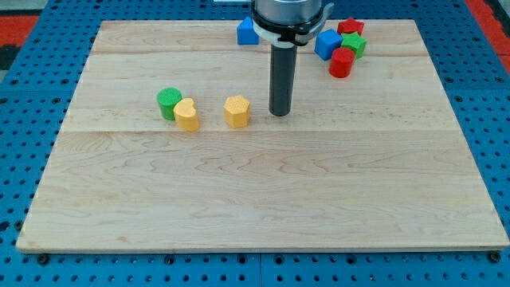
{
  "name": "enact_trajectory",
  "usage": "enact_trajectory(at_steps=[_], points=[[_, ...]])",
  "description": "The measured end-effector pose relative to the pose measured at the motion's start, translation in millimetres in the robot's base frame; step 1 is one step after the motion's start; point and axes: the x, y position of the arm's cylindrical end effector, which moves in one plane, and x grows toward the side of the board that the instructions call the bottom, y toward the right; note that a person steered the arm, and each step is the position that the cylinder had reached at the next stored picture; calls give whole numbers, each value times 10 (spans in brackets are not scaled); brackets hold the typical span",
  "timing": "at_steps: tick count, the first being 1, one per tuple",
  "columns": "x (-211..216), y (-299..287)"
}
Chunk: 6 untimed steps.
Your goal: Separate the green circle and yellow heart
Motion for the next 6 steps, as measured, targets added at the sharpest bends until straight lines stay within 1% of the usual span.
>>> enact_trajectory(at_steps=[1, 2, 3, 4, 5, 6], points=[[493, -290], [575, -1265], [512, -1998], [244, -1921], [49, -1375], [-39, -755]])
